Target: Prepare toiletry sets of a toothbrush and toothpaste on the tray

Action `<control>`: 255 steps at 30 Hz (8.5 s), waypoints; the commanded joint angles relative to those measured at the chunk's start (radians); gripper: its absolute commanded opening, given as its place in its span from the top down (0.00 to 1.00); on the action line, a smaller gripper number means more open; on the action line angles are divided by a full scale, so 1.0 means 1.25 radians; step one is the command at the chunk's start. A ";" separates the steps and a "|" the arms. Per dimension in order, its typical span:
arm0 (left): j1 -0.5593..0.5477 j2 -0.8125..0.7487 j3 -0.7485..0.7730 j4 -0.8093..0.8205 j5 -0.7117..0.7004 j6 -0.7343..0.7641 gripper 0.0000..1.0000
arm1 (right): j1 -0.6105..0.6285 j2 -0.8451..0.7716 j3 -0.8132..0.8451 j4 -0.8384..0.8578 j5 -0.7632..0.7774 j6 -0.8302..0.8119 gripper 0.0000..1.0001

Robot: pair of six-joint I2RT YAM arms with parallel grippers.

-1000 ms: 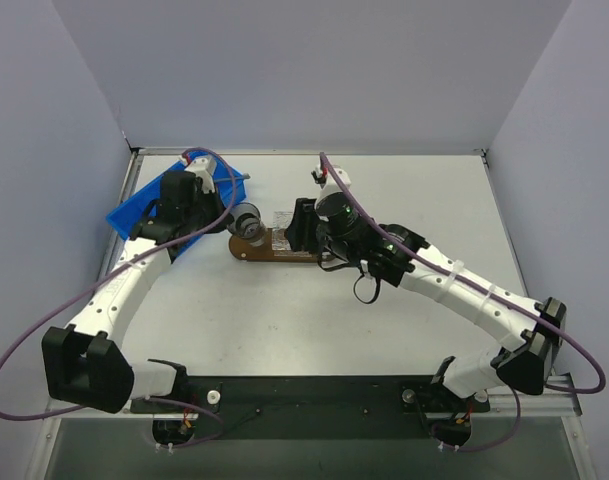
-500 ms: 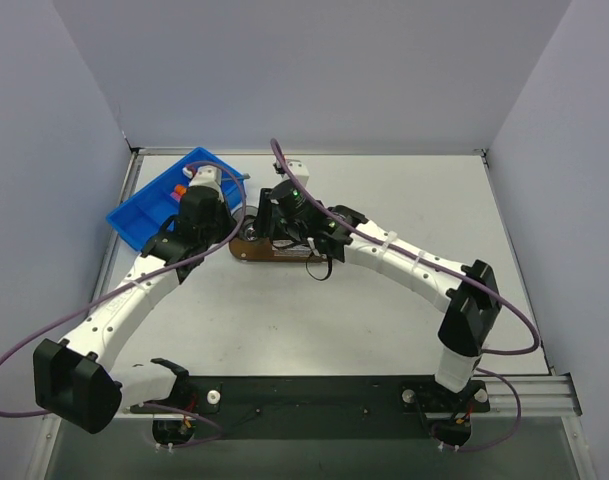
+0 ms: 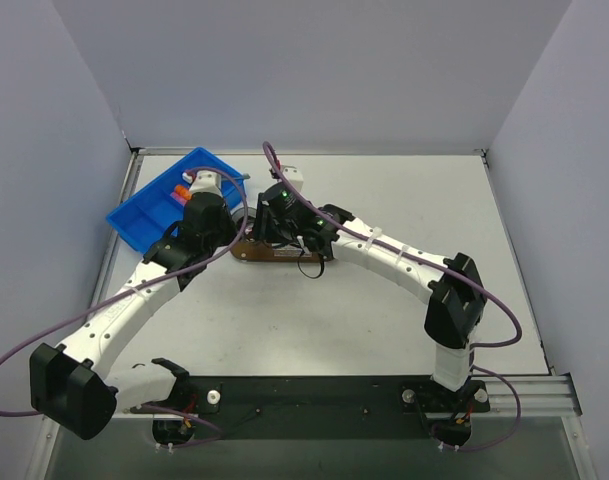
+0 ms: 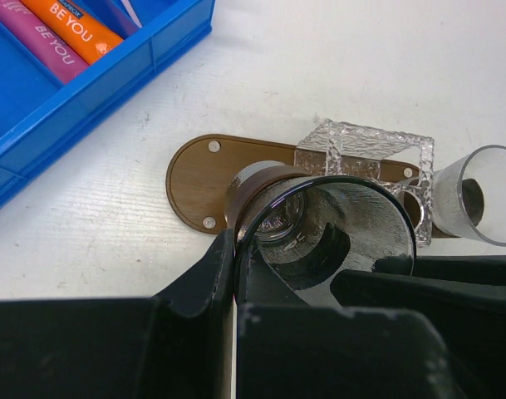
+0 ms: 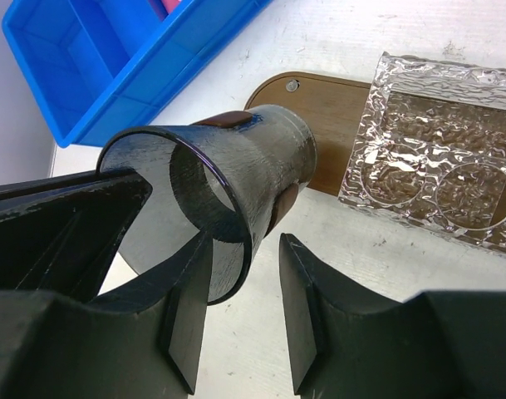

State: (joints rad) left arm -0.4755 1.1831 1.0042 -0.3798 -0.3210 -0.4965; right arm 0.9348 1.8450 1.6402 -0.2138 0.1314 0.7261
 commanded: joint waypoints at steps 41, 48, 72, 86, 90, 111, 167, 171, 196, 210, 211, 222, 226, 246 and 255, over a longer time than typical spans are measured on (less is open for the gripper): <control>-0.028 -0.059 0.037 0.153 0.167 0.144 0.33 | -0.079 -0.059 -0.038 0.126 -0.190 -0.085 1.00; -0.025 0.018 0.141 0.011 0.188 0.213 0.30 | -0.081 -0.066 -0.013 0.055 -0.164 -0.126 1.00; -0.011 0.100 0.157 -0.113 0.242 0.241 0.32 | -0.088 -0.078 -0.003 0.007 -0.146 -0.171 1.00; -0.011 0.113 0.160 -0.123 0.202 0.250 0.64 | -0.078 -0.065 0.014 0.005 -0.146 -0.180 1.00; -0.011 0.121 0.166 -0.129 0.202 0.249 0.80 | -0.077 -0.059 0.024 0.004 -0.141 -0.177 1.00; 0.033 0.083 0.129 -0.085 0.160 0.163 1.00 | -0.069 -0.143 -0.025 0.019 -0.128 -0.166 0.62; 0.137 0.338 0.264 -0.074 0.235 0.024 1.00 | -0.228 -0.672 -0.521 -0.072 -0.038 -0.159 0.48; 0.139 0.346 0.269 -0.079 0.237 0.027 1.00 | -0.229 -0.672 -0.524 -0.073 -0.038 -0.156 0.47; 0.137 0.362 0.286 -0.101 0.230 0.051 0.85 | -0.229 -0.681 -0.535 -0.083 -0.028 -0.150 0.46; 0.137 0.346 0.281 -0.088 0.233 0.056 0.66 | -0.229 -0.696 -0.541 -0.089 -0.022 -0.149 0.46; 0.137 0.343 0.280 -0.086 0.233 0.057 0.65 | -0.230 -0.694 -0.541 -0.090 -0.019 -0.149 0.46; 0.137 0.228 0.219 -0.002 0.222 0.077 0.43 | -0.229 -0.718 -0.535 -0.106 -0.011 -0.151 0.45; 0.146 0.167 0.177 0.065 0.237 0.093 0.40 | -0.229 -0.738 -0.537 -0.120 -0.002 -0.151 0.45; 0.286 0.087 0.172 0.060 0.114 0.098 0.39 | -0.230 -0.801 -0.522 -0.184 0.060 -0.220 0.46; 0.328 0.217 0.269 0.022 0.063 0.086 0.47 | -0.231 -0.783 -0.518 -0.189 0.070 -0.279 0.47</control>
State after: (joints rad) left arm -0.0761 1.3998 1.2613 -0.3347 -0.1913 -0.3836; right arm 0.6533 0.8562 0.9726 -0.4393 0.1879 0.4255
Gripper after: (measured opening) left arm 0.540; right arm 0.531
